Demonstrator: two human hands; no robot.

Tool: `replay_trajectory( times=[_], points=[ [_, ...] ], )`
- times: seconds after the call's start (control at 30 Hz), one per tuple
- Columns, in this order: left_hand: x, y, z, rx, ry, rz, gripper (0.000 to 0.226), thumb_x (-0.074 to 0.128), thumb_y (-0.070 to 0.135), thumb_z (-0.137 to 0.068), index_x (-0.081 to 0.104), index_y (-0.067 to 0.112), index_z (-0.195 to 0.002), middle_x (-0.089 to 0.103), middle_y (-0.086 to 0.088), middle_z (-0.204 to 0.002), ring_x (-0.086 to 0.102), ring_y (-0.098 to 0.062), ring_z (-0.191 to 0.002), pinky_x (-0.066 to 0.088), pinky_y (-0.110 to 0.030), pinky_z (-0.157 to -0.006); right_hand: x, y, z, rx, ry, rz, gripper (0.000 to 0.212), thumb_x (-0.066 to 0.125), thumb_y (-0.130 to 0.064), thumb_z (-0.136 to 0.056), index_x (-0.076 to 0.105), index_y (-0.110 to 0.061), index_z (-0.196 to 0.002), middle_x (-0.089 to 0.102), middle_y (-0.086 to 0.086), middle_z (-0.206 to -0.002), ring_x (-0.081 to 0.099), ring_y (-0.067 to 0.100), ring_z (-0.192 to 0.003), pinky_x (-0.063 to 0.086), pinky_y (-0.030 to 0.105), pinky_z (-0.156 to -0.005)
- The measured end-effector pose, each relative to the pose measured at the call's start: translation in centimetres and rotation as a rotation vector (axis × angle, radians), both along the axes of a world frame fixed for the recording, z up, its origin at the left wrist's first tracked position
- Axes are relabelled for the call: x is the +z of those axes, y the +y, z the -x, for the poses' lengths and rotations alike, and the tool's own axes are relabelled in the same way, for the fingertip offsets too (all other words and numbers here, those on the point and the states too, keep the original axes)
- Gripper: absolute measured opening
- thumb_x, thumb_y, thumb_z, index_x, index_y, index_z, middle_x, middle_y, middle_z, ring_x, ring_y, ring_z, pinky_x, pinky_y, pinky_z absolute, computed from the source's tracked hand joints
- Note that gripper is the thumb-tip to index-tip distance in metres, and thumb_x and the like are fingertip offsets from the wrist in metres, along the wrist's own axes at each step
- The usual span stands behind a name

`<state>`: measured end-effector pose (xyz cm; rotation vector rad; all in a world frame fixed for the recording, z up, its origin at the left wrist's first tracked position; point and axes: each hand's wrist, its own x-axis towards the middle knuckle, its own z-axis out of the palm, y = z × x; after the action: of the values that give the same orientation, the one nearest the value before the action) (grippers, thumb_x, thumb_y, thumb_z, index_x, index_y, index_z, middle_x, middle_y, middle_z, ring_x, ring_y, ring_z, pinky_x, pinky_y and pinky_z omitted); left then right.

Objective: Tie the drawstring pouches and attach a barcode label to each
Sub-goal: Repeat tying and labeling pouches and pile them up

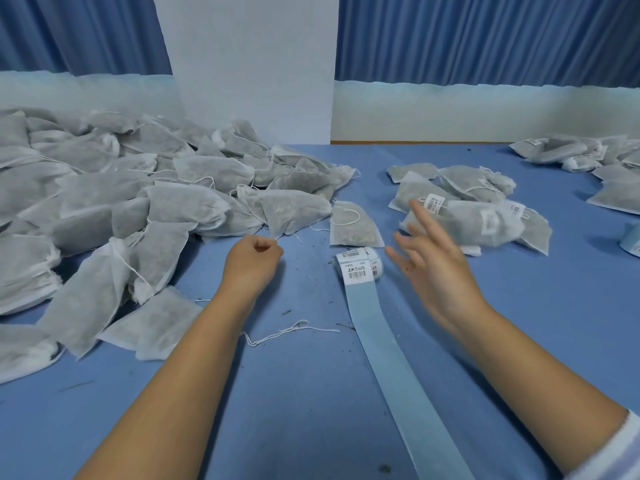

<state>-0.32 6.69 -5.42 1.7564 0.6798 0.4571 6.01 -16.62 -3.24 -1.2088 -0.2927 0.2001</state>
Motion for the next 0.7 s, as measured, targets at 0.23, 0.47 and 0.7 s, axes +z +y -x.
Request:
replay_trajectory(
  times=[0.23, 0.47, 0.7],
  points=[
    [-0.8, 0.6, -0.4, -0.022, 0.066, -0.191, 0.014, 0.061, 0.018, -0.09, 0.064, 0.025, -0.101, 0.066, 0.001, -0.11, 0.063, -0.024, -0.093, 0.045, -0.029, -0.08, -0.7, 0.5, 0.8, 0.003, -0.162, 0.275, 0.037, 0.056, -0.001, -0.091, 0.073, -0.031, -0.107, 0.069, -0.021, -0.113, 0.058, -0.007, -0.112, 0.046, 0.025, -0.101],
    [-0.7, 0.7, -1.5, -0.156, -0.013, -0.233, 0.041, 0.059, 0.011, -0.094, 0.058, 0.025, -0.132, 0.053, 0.001, -0.135, 0.05, -0.016, -0.125, 0.04, -0.033, -0.105, -1.6, 1.4, 0.7, 0.039, -0.181, 0.363, 0.025, 0.06, -0.014, -0.093, 0.077, -0.033, -0.091, 0.069, -0.021, -0.113, 0.061, -0.004, -0.108, 0.044, 0.016, -0.095],
    [-0.8, 1.0, -2.0, -0.25, 0.086, -0.225, 0.058, 0.059, 0.018, -0.095, 0.043, 0.034, -0.147, 0.012, 0.0, -0.166, 0.013, -0.016, -0.152, 0.017, -0.033, -0.119, -2.1, 1.5, 0.2, 0.065, -0.139, 0.368, 0.027, 0.06, -0.015, -0.093, 0.077, -0.036, -0.09, 0.072, -0.017, -0.109, 0.066, 0.008, -0.104, 0.046, 0.039, -0.105]
  ],
)
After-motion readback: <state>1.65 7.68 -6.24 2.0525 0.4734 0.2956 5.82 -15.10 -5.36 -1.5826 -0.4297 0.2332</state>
